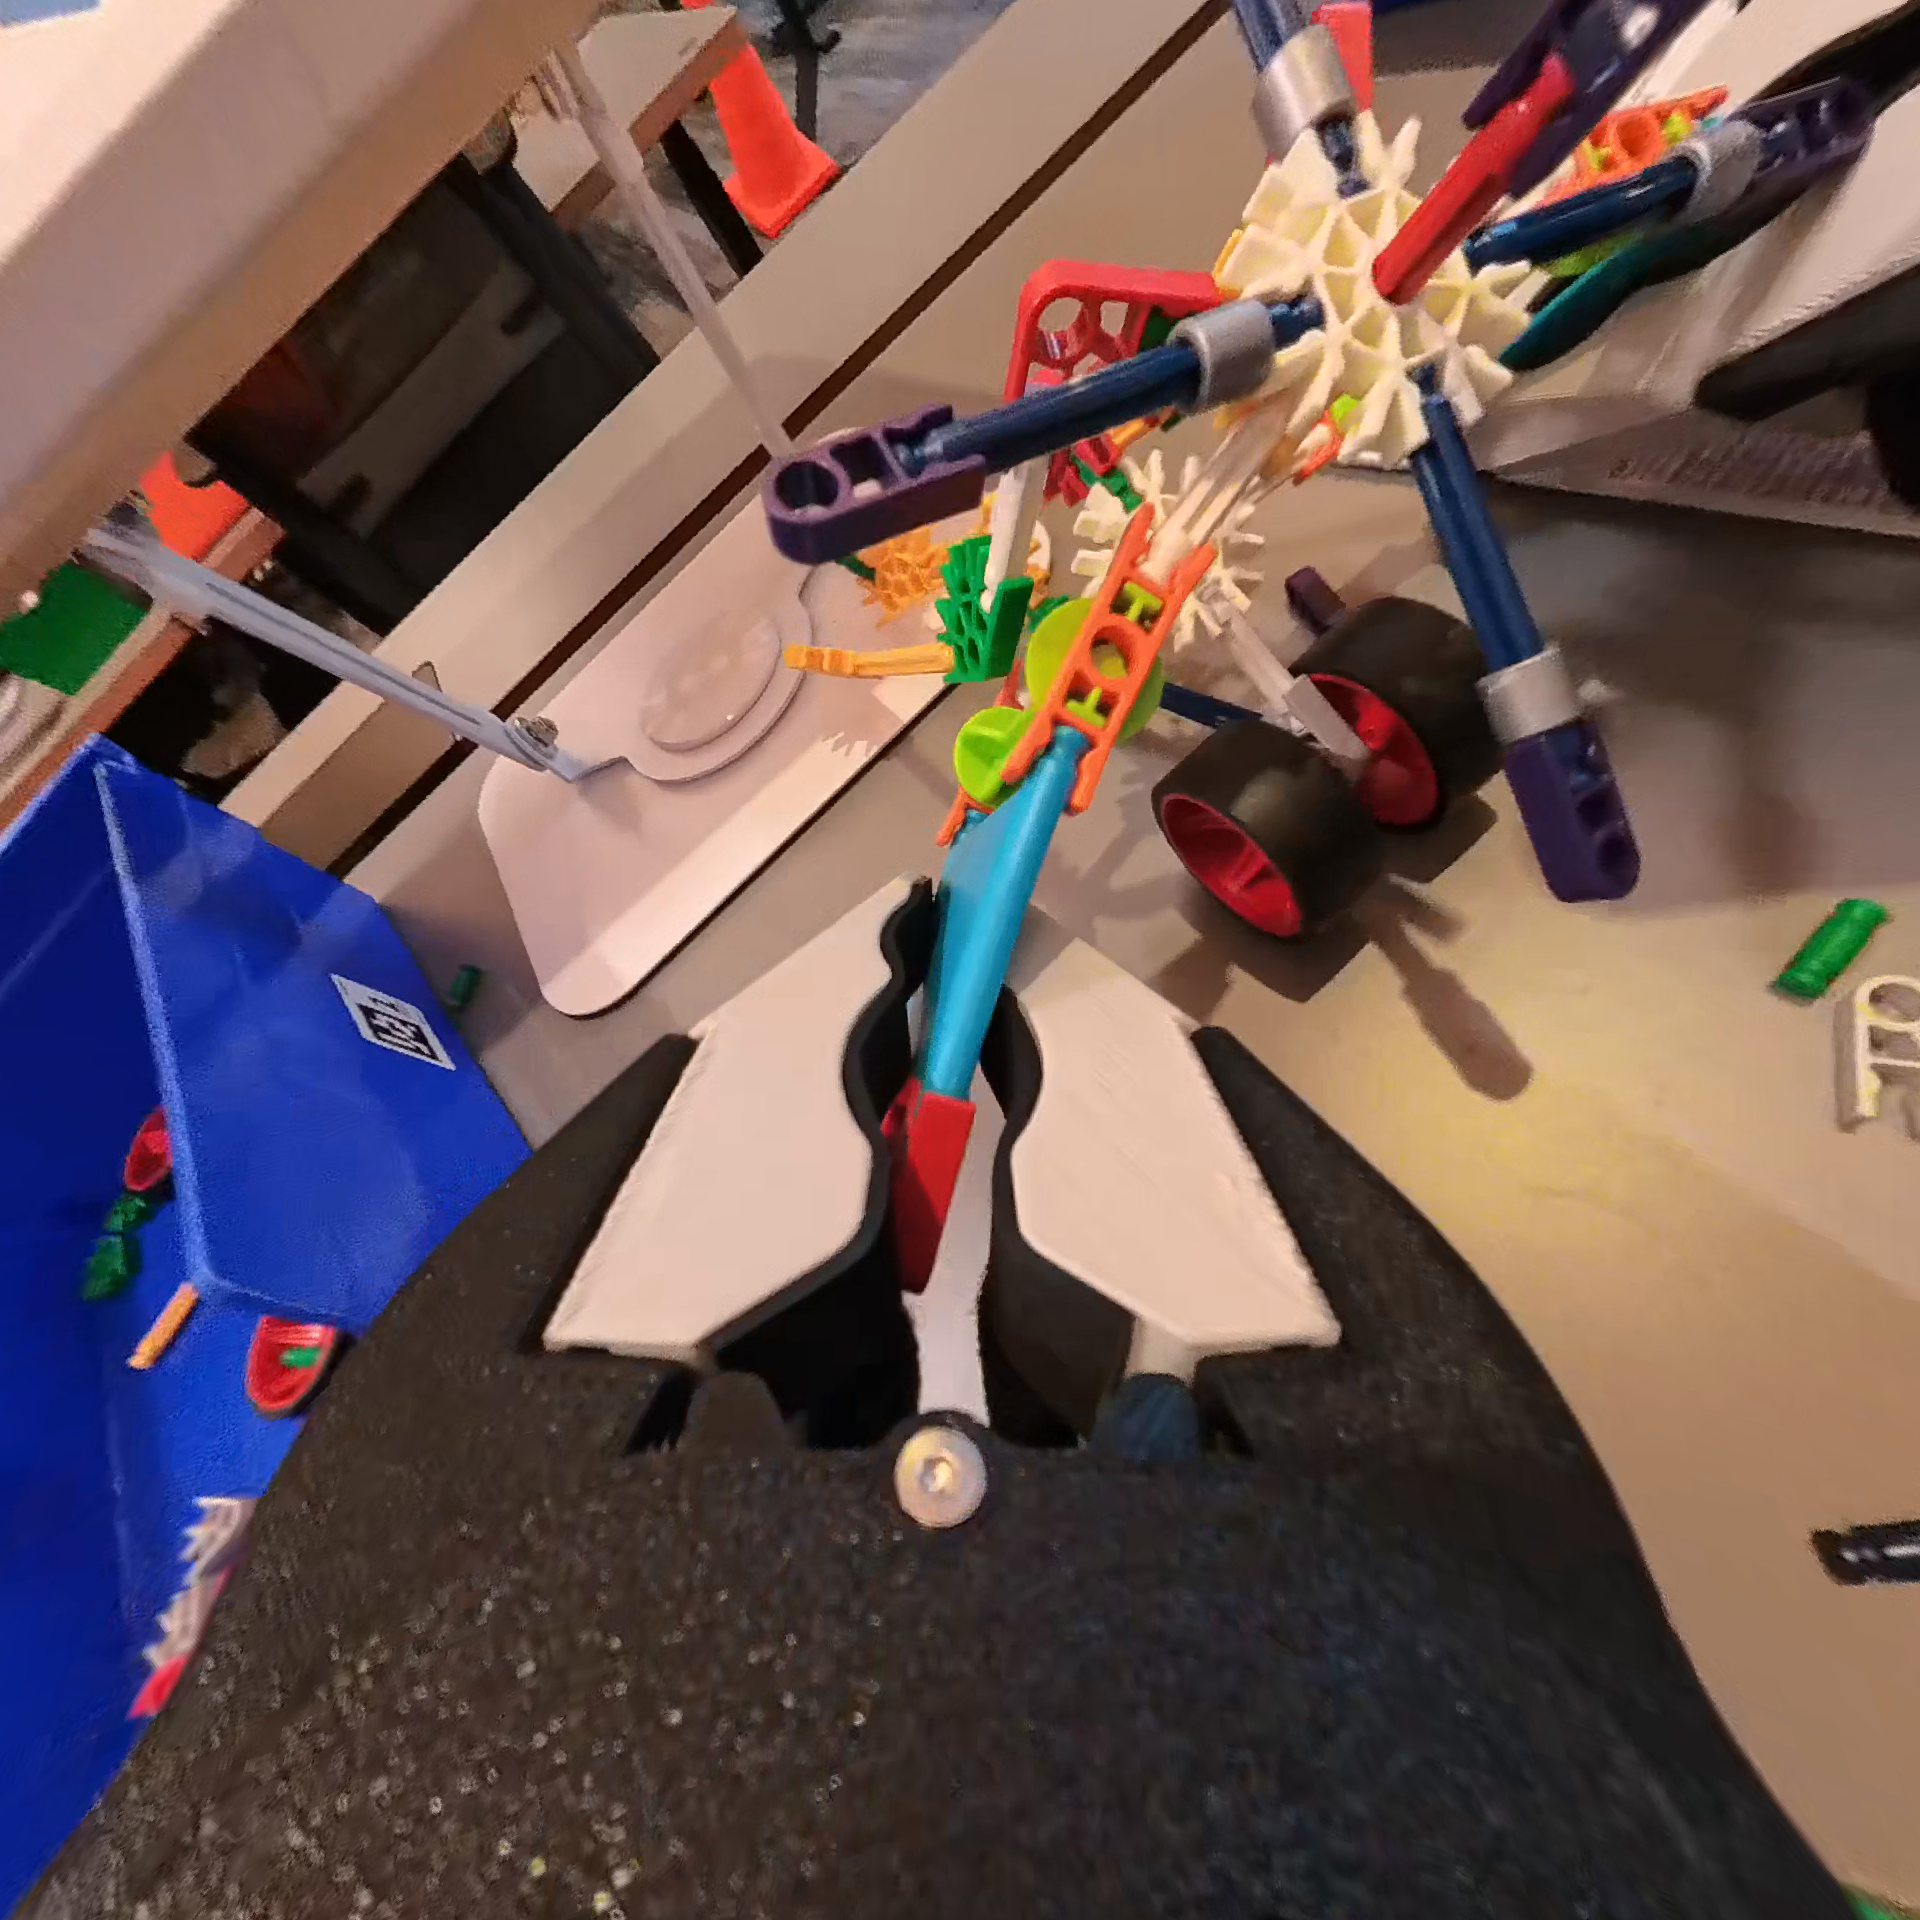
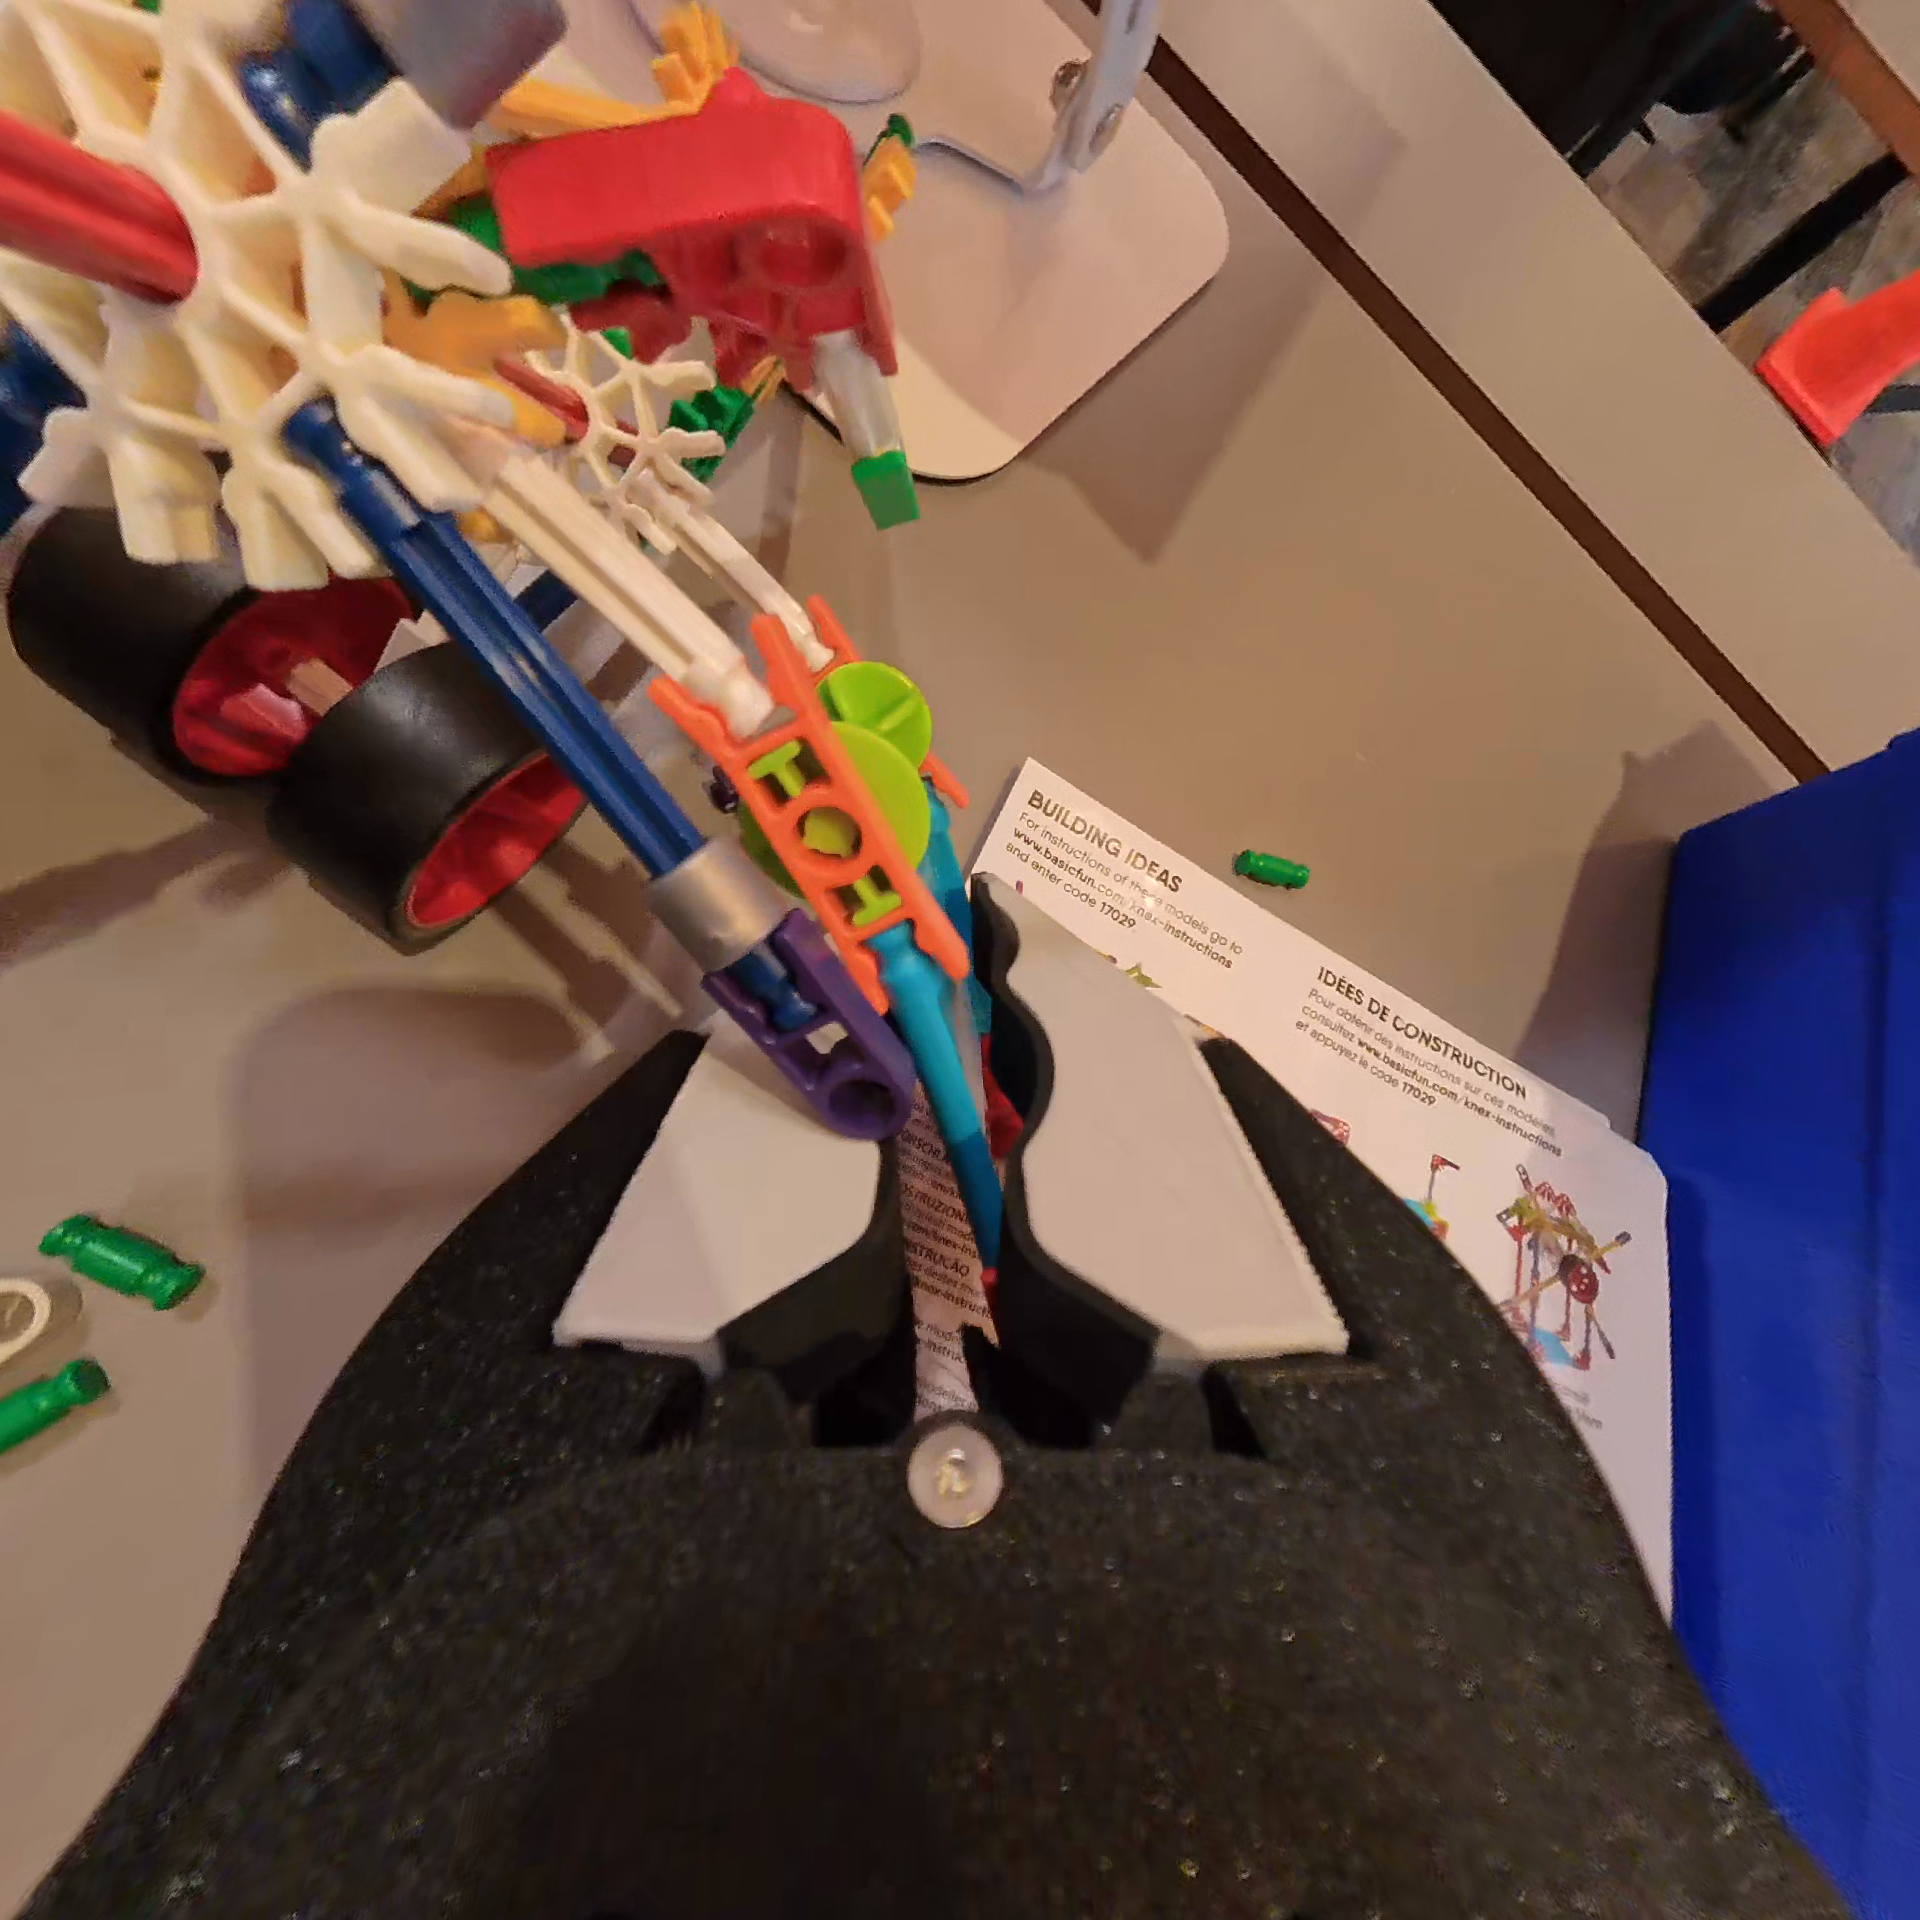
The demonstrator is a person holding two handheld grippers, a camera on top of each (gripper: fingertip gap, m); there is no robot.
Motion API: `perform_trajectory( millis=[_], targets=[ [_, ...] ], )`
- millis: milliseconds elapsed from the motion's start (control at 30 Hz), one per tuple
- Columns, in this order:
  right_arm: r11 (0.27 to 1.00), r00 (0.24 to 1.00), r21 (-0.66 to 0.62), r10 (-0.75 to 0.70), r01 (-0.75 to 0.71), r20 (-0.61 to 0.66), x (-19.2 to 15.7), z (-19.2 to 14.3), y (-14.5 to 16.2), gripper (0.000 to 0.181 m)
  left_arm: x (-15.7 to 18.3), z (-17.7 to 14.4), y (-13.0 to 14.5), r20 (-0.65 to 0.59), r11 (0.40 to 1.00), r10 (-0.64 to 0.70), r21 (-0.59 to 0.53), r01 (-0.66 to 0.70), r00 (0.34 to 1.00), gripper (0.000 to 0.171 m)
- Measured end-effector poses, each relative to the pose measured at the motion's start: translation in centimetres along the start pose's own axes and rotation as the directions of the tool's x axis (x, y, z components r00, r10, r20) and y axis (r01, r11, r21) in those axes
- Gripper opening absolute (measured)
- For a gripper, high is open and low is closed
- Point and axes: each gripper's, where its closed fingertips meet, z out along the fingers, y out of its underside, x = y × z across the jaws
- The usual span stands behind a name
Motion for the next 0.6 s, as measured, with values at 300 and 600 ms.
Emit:
perform_trajectory(
  millis=[300,600],
  targets=[
    [0.997,1.0,0.074,-0.01,0.008,0.022,-1.3,-0.8,-1.3,0.001,2.1,0.6,-0.1,-0.049,0.999,-0.03,0.014,0.03,0.998,0.002],
    [0.98,0.987,0.195,0.016,-0.048,0.16,-0.8,-3.0,-2.6,0.002,1.0,-1.1,-0.2,-0.204,0.995,-0.066,0.054,0.079,0.977,0.001]
  ],
)
